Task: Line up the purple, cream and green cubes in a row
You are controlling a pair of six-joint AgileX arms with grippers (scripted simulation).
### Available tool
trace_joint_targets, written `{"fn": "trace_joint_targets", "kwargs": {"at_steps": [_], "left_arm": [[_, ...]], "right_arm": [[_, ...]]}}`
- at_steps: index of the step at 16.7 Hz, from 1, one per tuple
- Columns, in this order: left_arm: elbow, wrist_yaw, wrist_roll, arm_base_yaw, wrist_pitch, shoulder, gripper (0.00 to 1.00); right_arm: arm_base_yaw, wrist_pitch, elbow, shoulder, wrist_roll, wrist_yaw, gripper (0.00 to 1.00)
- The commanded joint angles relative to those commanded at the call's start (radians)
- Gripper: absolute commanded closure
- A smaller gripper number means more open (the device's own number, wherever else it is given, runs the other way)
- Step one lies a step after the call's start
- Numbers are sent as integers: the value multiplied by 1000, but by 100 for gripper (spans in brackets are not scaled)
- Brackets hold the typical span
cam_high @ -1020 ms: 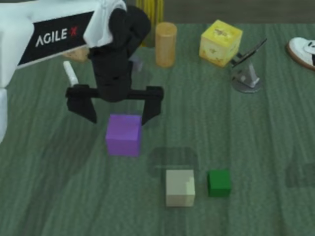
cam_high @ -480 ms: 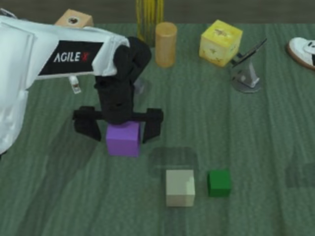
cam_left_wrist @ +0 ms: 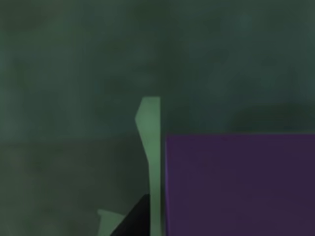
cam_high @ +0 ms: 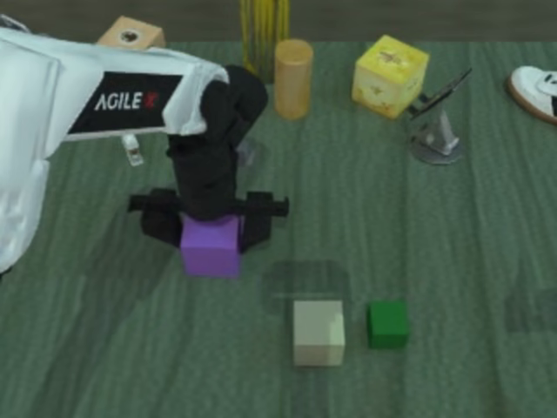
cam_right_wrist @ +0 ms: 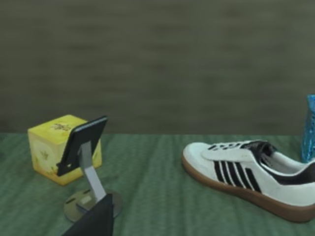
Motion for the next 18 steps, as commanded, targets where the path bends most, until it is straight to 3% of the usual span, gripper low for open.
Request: {"fn": "trace_joint_targets", "kwargs": {"at_steps": [6, 18], "left_arm": [[0, 0, 0, 0, 0, 0, 98], [34, -4, 2, 5, -47, -26, 100]], "right_arm": [[0, 0, 0, 0, 0, 0, 0], [0, 0, 0, 0, 0, 0, 0]]}}
